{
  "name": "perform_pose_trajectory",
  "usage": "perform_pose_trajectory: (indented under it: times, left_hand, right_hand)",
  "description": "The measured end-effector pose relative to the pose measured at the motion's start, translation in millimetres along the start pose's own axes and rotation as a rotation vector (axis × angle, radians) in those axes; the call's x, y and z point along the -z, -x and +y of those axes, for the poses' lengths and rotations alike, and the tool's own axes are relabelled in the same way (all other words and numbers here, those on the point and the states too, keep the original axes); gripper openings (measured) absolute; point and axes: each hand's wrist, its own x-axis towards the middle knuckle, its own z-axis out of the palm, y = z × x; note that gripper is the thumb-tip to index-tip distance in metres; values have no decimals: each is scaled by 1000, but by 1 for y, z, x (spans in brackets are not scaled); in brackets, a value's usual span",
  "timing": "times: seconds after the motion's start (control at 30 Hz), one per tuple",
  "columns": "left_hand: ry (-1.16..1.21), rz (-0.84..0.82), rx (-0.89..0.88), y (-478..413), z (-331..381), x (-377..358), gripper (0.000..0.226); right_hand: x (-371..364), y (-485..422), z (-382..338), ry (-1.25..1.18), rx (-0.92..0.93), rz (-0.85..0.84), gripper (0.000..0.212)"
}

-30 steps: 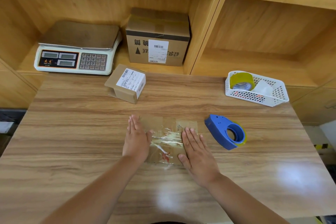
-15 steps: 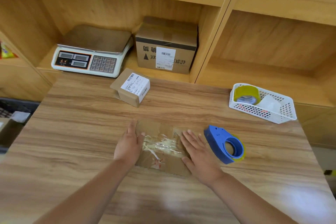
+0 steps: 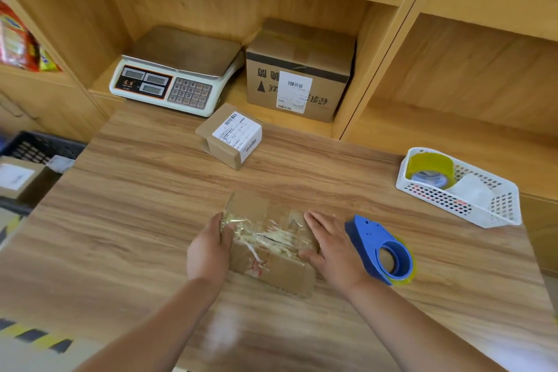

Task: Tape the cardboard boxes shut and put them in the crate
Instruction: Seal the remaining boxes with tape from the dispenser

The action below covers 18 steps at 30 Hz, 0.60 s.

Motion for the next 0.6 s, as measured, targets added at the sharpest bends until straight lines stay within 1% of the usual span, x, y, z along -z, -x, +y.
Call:
perform_pose_trajectory:
  times: [0.13,0.47,0.53,0.6]
  left_hand:
    - [19,35,1,1,-2,-3,38]
    - [71,58,23,2,-2,-4,38]
    - [76,65,30,2,-2,-4,38]
    - [86,68,38,2,-2,-5,38]
  right_hand:
    - [-1,-5,1,-30,43,70,70]
    - [0,-6,-2,-6,51,62,68]
    - [3,-5,-4,37,36,45,66]
    - [4,-2,-14,164,36,29,63]
